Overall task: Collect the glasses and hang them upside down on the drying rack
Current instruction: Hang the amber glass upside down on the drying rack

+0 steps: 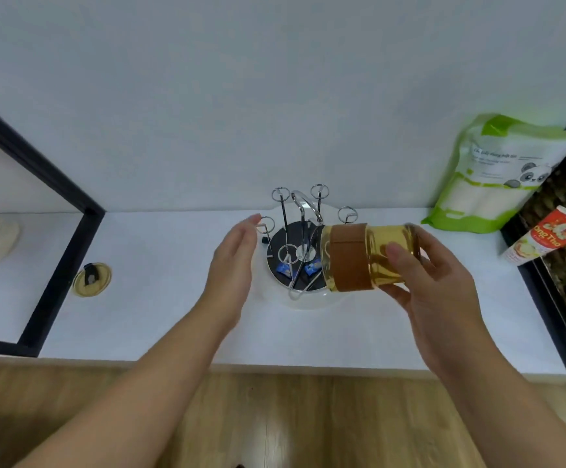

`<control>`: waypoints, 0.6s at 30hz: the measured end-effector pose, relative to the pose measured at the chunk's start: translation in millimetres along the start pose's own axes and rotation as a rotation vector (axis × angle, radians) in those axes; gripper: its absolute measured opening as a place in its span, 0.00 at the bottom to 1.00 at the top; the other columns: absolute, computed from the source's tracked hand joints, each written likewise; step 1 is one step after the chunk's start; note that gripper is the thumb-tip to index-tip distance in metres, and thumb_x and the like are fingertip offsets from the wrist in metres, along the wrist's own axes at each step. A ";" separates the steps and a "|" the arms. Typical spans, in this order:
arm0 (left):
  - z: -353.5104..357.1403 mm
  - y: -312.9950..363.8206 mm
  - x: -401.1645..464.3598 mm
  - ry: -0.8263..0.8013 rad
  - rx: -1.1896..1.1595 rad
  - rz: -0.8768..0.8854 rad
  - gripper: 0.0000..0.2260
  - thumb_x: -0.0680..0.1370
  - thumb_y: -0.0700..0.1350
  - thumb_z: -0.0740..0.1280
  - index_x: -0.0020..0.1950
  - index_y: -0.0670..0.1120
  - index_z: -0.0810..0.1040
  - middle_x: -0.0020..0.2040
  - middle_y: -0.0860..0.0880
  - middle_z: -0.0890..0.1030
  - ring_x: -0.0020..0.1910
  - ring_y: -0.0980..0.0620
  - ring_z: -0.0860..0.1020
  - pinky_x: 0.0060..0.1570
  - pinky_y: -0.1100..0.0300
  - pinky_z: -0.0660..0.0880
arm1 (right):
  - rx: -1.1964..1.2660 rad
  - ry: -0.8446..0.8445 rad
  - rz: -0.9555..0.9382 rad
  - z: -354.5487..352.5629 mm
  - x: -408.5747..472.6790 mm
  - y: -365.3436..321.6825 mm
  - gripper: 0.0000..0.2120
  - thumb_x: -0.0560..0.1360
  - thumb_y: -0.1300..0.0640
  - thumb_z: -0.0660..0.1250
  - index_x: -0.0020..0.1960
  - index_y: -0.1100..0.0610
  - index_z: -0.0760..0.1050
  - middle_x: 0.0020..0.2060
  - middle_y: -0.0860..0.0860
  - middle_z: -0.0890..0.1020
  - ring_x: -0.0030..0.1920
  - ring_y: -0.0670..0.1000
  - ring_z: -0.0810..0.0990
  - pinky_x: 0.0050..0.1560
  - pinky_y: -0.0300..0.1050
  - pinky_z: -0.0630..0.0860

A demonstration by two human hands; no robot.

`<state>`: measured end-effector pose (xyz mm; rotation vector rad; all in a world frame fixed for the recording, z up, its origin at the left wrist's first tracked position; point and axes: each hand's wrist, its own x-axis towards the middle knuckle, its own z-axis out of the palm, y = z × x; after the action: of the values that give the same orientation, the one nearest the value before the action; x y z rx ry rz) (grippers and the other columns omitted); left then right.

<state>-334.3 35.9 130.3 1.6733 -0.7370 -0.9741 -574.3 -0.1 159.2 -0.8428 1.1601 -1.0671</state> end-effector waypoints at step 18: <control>1.6 -34.8 95.1 -0.152 0.709 0.260 0.17 0.85 0.46 0.60 0.74 0.49 0.75 0.71 0.48 0.78 0.71 0.46 0.74 0.68 0.53 0.70 | -0.858 -0.156 -0.397 79.4 28.7 37.7 0.37 0.69 0.45 0.80 0.75 0.43 0.71 0.59 0.38 0.77 0.60 0.42 0.76 0.55 0.28 0.69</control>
<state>-289.1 -34.4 73.0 2.0349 -1.4879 -0.6932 -487.3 -17.1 133.1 -1.8521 1.3551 -0.7660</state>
